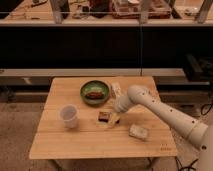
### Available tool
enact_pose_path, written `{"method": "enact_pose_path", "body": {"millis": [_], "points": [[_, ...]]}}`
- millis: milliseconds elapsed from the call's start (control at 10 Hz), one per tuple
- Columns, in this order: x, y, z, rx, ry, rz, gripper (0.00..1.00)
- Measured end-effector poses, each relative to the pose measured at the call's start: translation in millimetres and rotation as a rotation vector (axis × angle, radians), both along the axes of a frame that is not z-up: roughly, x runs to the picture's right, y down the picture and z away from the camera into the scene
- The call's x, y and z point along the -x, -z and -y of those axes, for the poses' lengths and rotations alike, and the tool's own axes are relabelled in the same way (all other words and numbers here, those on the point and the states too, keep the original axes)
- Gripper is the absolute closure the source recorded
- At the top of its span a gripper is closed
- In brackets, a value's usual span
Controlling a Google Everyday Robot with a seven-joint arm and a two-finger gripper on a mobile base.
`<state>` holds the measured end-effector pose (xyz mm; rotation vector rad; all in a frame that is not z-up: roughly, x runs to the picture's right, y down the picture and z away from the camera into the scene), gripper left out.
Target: Place the eraser in the ceramic cup
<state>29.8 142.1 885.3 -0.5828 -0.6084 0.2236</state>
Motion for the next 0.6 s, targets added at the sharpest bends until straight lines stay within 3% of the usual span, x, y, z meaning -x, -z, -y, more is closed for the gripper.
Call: {"method": "enact_pose_path", "body": {"millis": [100, 600], "points": [[-4.8, -7.7, 0.2, -0.025, -0.012, 0.000, 0.22], [-5.5, -14.8, -4.3, -0.071, -0.040, 0.010, 0.64]]}}
